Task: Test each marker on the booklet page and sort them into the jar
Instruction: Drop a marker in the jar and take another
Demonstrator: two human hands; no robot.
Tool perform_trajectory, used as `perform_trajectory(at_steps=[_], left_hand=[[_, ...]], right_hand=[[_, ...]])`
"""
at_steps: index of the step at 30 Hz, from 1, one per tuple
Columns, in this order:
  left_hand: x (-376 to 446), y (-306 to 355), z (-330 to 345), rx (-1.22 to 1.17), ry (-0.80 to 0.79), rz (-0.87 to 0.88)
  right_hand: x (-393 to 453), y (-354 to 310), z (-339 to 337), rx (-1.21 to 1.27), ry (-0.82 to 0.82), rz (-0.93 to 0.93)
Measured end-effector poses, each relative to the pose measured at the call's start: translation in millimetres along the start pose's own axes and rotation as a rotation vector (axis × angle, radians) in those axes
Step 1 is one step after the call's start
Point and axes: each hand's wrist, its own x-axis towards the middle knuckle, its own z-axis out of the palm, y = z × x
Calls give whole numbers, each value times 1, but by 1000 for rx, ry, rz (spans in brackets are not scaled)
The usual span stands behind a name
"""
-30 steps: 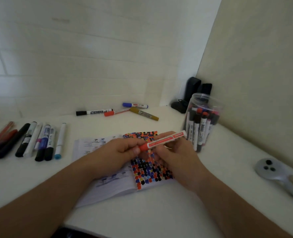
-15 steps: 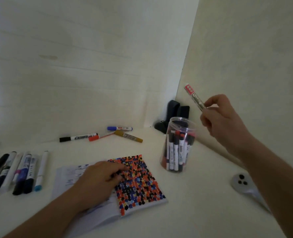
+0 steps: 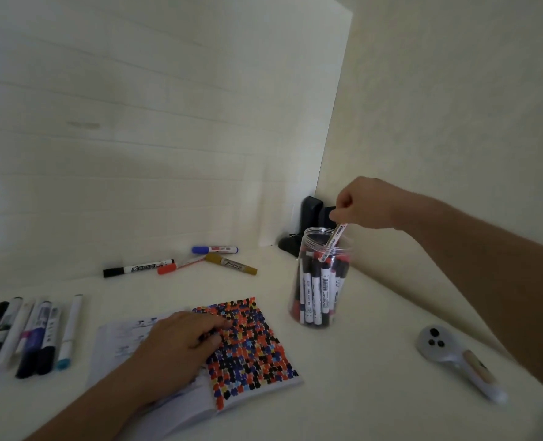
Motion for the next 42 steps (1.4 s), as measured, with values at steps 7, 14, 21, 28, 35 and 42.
perform_trajectory(at_steps=[7,14,21,28,35,42], left_hand=[[1,-1,2,4,6,-12],[2,0,1,-6,18,-6],[1,-2,1,-13,15,9],[0,5,-1,20,-9,22],[1,6,-2,103,-60,5],[27,3,-35,-187,-353,-174]], right_hand=[[16,-17,17,-108,-19,-57],[-3,-23,44,-89,-168,-113],[-30,-1,75,307,283,-105],[-42,28,103,156,224,-143],[-54,-12,111,233,744,-289],[-47,-105,188,458,-72,-327]])
